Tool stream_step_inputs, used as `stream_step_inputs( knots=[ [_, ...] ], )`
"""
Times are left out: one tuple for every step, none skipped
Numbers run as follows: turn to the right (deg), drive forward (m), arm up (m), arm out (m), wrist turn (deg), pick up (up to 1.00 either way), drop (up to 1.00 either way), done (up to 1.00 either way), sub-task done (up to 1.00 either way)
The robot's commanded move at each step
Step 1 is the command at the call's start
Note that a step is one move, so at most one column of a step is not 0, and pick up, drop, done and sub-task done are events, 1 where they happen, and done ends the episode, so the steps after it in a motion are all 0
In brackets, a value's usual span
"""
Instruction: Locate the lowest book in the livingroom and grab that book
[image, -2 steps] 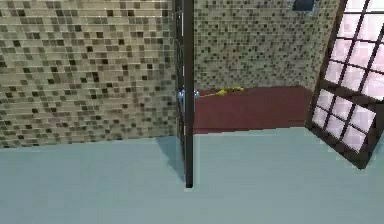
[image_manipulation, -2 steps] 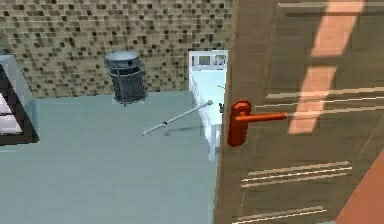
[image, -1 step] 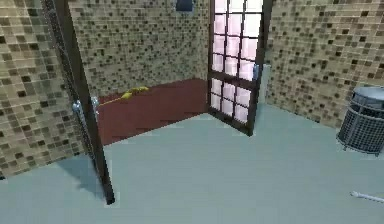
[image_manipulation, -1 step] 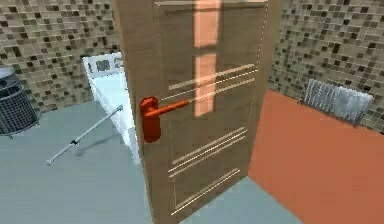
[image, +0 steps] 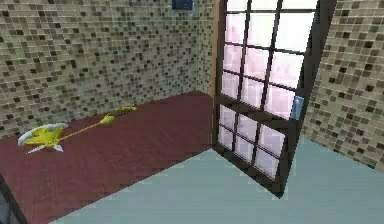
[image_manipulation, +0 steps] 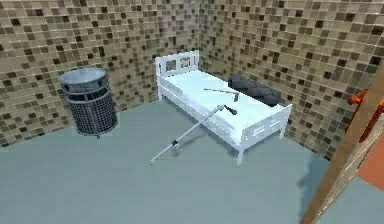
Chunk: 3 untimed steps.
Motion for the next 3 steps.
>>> stream_step_inputs(
  knots=[
    [0.0,0.4,0.0,0.0,0.0,0.0,0.0,0.0,0.0],
    [-33.0,0.0,0.0,0.0,0.0,0.0,0.0,0.0,0.0],
    [0.0,1.0,0.0,0.0,0.0,0.0,0.0,0.0,0.0]
  ],
)
